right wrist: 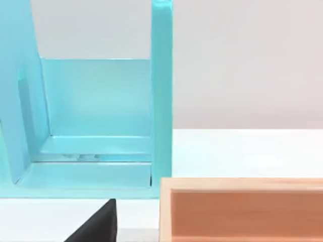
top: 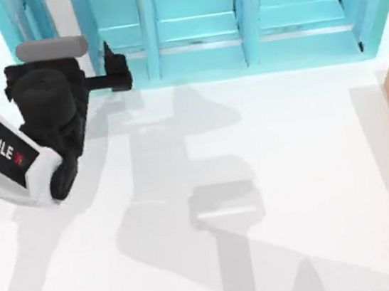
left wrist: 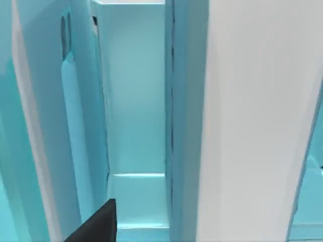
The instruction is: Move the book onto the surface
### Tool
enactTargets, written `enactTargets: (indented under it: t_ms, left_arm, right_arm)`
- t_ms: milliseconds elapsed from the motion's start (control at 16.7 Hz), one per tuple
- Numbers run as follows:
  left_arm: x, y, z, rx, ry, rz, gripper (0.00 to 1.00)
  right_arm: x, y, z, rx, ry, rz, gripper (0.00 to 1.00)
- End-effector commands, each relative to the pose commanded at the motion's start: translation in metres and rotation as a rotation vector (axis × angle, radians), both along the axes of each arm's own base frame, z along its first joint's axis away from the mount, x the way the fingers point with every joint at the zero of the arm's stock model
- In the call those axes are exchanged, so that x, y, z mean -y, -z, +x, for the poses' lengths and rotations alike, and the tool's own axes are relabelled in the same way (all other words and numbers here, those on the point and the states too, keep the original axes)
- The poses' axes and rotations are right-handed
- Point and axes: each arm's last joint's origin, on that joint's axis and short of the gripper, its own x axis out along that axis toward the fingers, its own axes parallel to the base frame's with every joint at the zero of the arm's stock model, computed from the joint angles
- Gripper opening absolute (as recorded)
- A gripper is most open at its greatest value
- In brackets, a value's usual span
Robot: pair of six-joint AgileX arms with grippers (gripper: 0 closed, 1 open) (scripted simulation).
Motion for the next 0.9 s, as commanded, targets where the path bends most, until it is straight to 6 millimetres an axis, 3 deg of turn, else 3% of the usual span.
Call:
enactTargets:
  t_ms: [300,600,900]
  left_arm:
    - [0.001,0.003,0.047,0.002,0.000,0.000,1.00]
    - [0.001,0.004,0.052,0.000,0.000,0.000,1.00]
    - [0.001,0.004,0.052,0.000,0.000,0.000,0.62]
  right_arm:
    - [0.000,0.000,0.000,0.000,0.000,0.000,1.00]
    - [0.000,0.000,0.000,0.000,0.000,0.000,1.00]
    - [0.000,0.000,0.000,0.000,0.000,0.000,1.00]
